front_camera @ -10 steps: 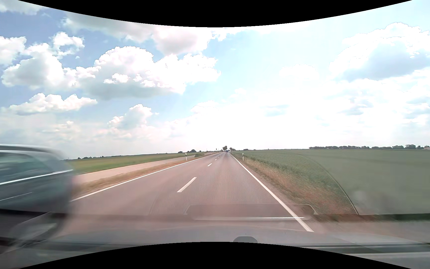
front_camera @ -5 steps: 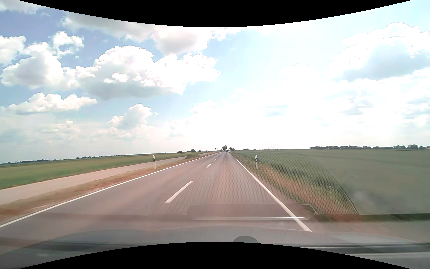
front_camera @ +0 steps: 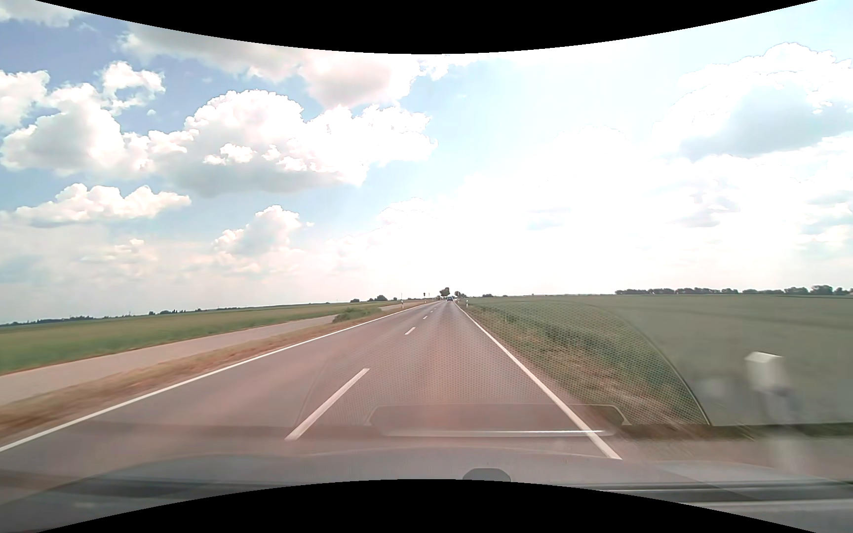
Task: Follow the waypoints while adhering to traffic rules and regulations
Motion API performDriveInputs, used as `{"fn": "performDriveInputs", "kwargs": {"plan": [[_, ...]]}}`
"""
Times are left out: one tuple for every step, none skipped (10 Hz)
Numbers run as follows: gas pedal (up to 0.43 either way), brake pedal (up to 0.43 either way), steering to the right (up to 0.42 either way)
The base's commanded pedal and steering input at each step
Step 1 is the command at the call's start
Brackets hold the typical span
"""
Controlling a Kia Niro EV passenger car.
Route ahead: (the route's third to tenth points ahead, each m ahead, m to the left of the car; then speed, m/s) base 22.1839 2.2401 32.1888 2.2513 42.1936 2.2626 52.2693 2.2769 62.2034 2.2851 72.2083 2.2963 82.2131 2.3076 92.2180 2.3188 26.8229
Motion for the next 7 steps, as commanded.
{"fn": "performDriveInputs", "kwargs": {"plan": [[0.260,0.000,-0.001],[0.260,0.000,-0.001],[0.260,0.000,-0.001],[0.260,0.000,-0.001],[0.260,0.000,-0.001],[0.260,0.000,-0.001],[0.260,0.000,-0.001]]}}
